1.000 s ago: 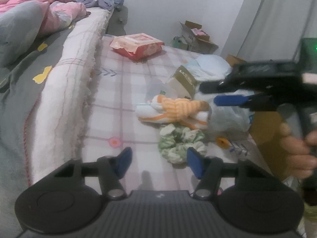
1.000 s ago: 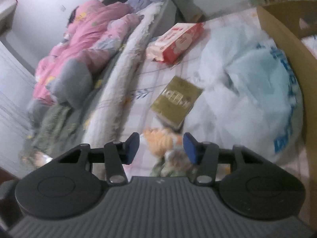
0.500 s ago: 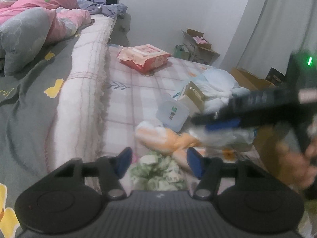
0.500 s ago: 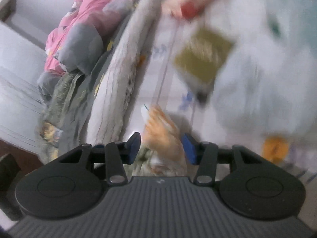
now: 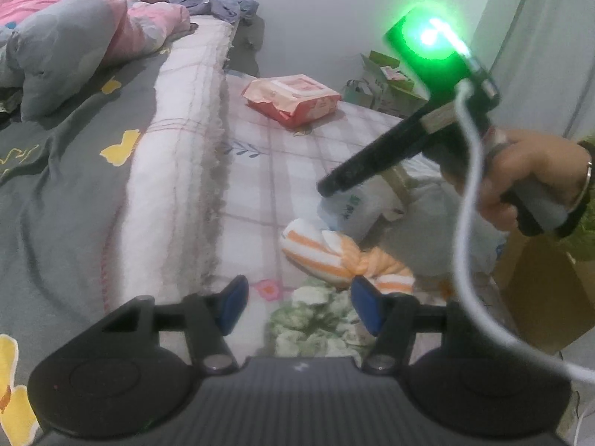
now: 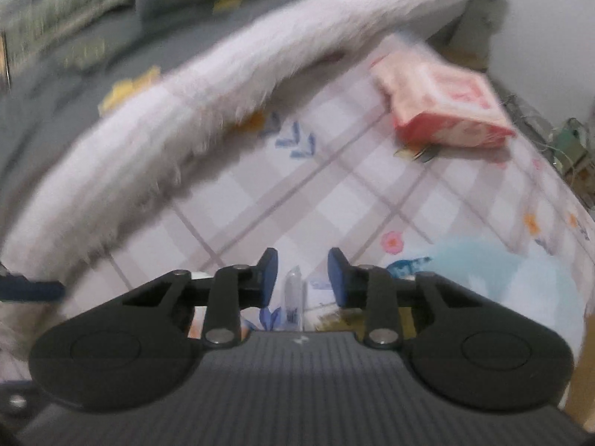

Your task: Organize soft objects

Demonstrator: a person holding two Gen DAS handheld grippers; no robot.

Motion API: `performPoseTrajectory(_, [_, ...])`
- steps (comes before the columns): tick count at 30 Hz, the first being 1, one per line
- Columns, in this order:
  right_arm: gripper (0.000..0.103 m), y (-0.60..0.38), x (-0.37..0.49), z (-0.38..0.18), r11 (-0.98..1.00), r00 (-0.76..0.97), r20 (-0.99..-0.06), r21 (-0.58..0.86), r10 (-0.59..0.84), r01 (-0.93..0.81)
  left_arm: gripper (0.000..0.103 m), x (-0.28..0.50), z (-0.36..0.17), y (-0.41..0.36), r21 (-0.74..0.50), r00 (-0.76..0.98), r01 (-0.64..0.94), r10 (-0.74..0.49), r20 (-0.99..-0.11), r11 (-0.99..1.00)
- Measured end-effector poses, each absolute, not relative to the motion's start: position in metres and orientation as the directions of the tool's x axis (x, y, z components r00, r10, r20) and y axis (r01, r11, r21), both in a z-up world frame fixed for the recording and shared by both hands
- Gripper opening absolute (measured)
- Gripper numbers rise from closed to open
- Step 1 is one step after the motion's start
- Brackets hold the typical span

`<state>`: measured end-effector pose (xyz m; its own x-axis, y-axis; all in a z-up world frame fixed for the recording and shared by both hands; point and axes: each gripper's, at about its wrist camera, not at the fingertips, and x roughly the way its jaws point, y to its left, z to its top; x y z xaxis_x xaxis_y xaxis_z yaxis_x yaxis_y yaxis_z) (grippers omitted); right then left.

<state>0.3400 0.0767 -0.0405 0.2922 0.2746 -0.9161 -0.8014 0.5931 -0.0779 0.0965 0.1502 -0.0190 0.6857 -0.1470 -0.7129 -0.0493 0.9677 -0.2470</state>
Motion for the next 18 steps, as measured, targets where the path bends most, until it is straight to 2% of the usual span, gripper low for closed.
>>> performPoseTrajectory(3, [0.005, 0.084, 0.339, -0.053, 0.573, 0.275, -0.93, -0.09, 0.244, -0.814, 0.062, 0.097, -0.019, 0.155, -0.252, 0.69, -0.056, -0.145, -0.709, 0.966])
performPoseTrajectory(6, [0.004, 0.082, 0.34, -0.047, 0.613, 0.272, -0.921, -0.047, 0.279, -0.788, 0.063, 0.096, -0.018, 0.158, -0.259, 0.697, -0.059, -0.146, -0.702, 0.964])
performPoseTrajectory(10, [0.0, 0.063, 0.356, -0.032, 0.704, 0.212, -0.881, 0.172, 0.423, -0.689, 0.063, 0.093, -0.016, 0.16, -0.263, 0.702, -0.06, -0.147, -0.697, 0.963])
performPoseTrajectory(14, [0.0, 0.037, 0.368, -0.023, 0.735, 0.179, -0.813, 0.377, 0.554, -0.564, 0.063, 0.089, -0.013, 0.158, -0.261, 0.707, -0.058, -0.145, -0.692, 0.964])
performPoseTrajectory(18, [0.0, 0.004, 0.373, -0.017, 0.698, 0.184, -0.7, 0.577, 0.69, -0.425, 0.066, 0.091, -0.008, 0.154, -0.258, 0.727, -0.048, -0.143, -0.671, 0.965])
